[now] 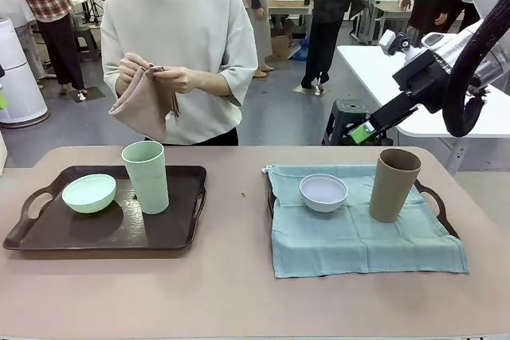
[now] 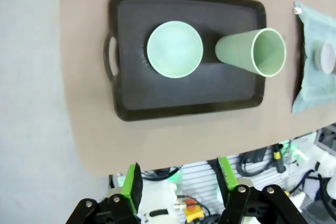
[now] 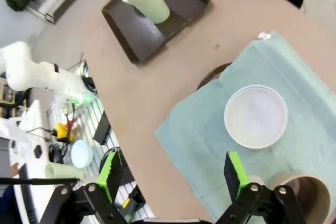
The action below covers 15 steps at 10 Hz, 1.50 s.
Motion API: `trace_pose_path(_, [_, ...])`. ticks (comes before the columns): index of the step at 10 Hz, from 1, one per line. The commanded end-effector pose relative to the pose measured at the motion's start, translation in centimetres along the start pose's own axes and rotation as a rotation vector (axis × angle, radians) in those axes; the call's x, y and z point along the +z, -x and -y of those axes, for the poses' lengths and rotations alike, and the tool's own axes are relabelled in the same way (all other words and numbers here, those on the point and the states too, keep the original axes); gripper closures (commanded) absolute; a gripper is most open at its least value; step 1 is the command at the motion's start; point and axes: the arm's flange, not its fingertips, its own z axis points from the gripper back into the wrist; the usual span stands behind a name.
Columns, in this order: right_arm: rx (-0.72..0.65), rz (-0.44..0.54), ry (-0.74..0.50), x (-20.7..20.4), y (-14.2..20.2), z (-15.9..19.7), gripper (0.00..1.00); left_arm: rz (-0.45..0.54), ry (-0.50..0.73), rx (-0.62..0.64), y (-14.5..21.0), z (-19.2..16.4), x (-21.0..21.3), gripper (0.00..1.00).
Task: Set up a tray with a mat and arrange the tableware.
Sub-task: Pick up the Picnic Bowl and Reusable plastic cup from the Handle tray in front of the human's position and hold them in the air.
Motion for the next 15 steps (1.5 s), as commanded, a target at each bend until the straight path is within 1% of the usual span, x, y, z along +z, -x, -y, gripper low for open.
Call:
trace_pose_path(1, [-0.003, -0.015, 0.036, -0.3, -0.3, -0.5, 0.00, 0.003, 0.014, -0.014, 0.4, 0.1, 0.1, 0.25])
trace_pose_path(2, [0.000, 0.000, 0.000, 0.0, 0.0, 0.0, 0.00, 0.000, 0.000, 0.000, 0.0, 0.0, 0.0, 0.25])
trace_pose_path(3, [0.110, 0.051, 0.052, -0.9, 0.7, 0.5, 0.00, -0.048, -0.004, 0.064, -1.6, 0.2, -1.3, 0.25])
trace_pose_path(4, [0.222, 0.060, 0.058, -3.6, -1.2, 0.8, 0.00, -0.063, -0.022, 0.028, -2.5, 1.7, -2.8, 0.25])
trace_pose_path(5, [0.270, 0.073, 0.057, -6.8, -3.7, 1.4, 0.00, -0.076, -0.040, 0.002, -3.4, 3.0, -3.7, 0.25])
trace_pose_path(6, [0.317, 0.051, 0.028, -10.2, -5.7, 1.9, 0.00, -0.080, -0.068, -0.006, -3.4, 3.7, -4.7, 0.25])
trace_pose_path(7, [0.377, 0.062, 0.014, -13.7, -7.9, 2.0, 0.00, -0.070, -0.092, -0.006, -3.8, 3.8, -5.3, 0.25])
trace_pose_path(8, [0.446, 0.054, -0.020, -16.4, -9.3, 1.6, 0.00, -0.053, -0.111, 0.000, -3.4, 3.7, -6.2, 0.25])
trace_pose_path(9, [0.522, 0.021, -0.057, -19.0, -10.7, 1.3, 0.00, -0.041, -0.122, -0.016, -3.2, 3.8, -6.9, 0.25])
trace_pose_path(10, [0.615, -0.017, -0.078, -21.6, -12.3, 1.1, 0.00, -0.046, -0.138, -0.041, -3.2, 4.1, -8.1, 0.25])
trace_pose_path(11, [0.679, -0.048, -0.100, -24.4, -14.2, 0.5, 0.00, -0.063, -0.161, -0.072, -3.3, 4.4, -9.1, 0.25])
trace_pose_path(12, [0.721, -0.078, -0.104, -26.5, -15.7, -0.1, 0.00, -0.070, -0.171, -0.097, -2.9, 4.7, -9.9, 0.25])
trace_pose_path(13, [0.749, -0.086, -0.124, -28.0, -17.2, -0.8, 0.00, -0.073, -0.187, -0.119, -2.4, 5.0, -10.4, 0.25])
trace_pose_path(15, [0.784, -0.097, -0.157, -30.7, -19.4, -1.3, 0.00, -0.067, -0.176, -0.141, -2.2, 5.3, -11.4, 0.25])
